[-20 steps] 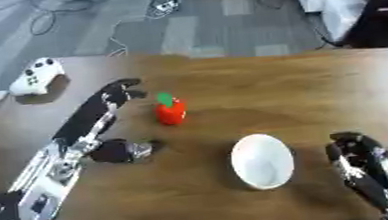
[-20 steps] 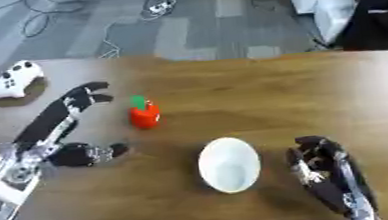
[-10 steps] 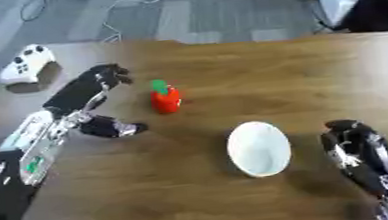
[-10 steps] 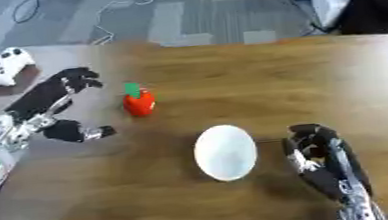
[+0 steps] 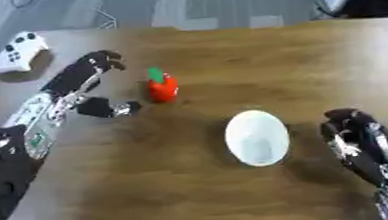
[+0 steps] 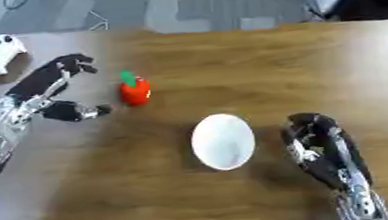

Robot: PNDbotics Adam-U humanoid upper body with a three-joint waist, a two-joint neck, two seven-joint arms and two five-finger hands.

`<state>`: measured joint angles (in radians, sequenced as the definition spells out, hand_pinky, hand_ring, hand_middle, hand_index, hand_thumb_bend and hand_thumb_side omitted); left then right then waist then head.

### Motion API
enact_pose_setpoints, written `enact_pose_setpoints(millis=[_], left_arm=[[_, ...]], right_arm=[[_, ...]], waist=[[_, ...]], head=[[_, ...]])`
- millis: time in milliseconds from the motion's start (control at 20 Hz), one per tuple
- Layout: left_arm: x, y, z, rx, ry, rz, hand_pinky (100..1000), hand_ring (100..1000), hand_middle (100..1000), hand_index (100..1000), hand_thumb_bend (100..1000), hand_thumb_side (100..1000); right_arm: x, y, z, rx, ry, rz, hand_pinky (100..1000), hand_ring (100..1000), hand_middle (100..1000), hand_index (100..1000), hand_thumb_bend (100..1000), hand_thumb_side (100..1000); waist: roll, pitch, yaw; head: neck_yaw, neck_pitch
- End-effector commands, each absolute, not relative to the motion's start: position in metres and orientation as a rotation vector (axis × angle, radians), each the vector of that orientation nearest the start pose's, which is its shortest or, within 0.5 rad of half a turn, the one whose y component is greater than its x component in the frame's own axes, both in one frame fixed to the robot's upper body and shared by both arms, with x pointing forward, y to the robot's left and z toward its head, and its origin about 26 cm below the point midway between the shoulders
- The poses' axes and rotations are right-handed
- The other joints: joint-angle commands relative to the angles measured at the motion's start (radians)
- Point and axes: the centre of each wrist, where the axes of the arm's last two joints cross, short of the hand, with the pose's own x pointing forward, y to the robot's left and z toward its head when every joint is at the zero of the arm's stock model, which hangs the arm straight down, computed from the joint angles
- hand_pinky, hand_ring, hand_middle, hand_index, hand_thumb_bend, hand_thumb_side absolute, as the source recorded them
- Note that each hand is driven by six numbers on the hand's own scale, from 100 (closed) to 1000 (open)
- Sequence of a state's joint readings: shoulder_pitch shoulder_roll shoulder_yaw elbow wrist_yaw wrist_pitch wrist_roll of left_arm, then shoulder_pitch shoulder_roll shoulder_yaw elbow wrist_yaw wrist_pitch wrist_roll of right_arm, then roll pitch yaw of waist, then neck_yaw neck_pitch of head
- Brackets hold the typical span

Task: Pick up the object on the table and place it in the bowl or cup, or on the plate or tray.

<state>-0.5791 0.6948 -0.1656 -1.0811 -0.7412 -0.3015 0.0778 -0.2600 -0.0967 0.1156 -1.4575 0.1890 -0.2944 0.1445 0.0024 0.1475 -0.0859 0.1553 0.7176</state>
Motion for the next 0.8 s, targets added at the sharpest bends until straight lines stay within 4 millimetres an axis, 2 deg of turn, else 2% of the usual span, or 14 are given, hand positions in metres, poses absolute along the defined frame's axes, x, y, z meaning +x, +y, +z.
enact_pose_setpoints(millis=[50, 250, 300, 350, 800], left_arm=[[0.404, 0.414, 0.160, 1.150, -1.627, -1.248, 1000, 1000, 872, 813, 659, 761], [0.404, 0.418, 0.172, 1.157, -1.648, -1.207, 1000, 1000, 870, 807, 667, 759], [0.404, 0.419, 0.174, 1.156, -1.653, -1.195, 1000, 1000, 870, 806, 657, 794], [0.404, 0.420, 0.176, 1.156, -1.658, -1.184, 1000, 1000, 869, 804, 674, 759], [0.407, 0.419, 0.184, 1.121, -1.717, -1.090, 1000, 1000, 870, 786, 687, 755]], right_arm=[[0.342, -0.205, 0.039, 0.043, -1.984, 0.579, 162, 425, 516, 701, 456, 446], [0.344, -0.204, 0.042, 0.045, -1.993, 0.594, 161, 424, 516, 701, 457, 445], [0.345, -0.204, 0.043, 0.045, -1.995, 0.598, 161, 424, 516, 701, 371, 469], [0.346, -0.204, 0.044, 0.045, -1.996, 0.601, 161, 423, 516, 701, 456, 443], [0.350, -0.203, 0.049, 0.056, -2.006, 0.621, 159, 422, 515, 701, 470, 434]], waist=[[0.006, -0.008, -0.006], [0.012, 0.002, -0.024], [0.013, 0.004, -0.029], [0.015, 0.008, -0.035], [0.018, 0.035, -0.071]], head=[[-0.031, 0.004], [-0.044, -0.008], [-0.045, -0.011], [-0.045, -0.015], [-0.025, -0.037]])
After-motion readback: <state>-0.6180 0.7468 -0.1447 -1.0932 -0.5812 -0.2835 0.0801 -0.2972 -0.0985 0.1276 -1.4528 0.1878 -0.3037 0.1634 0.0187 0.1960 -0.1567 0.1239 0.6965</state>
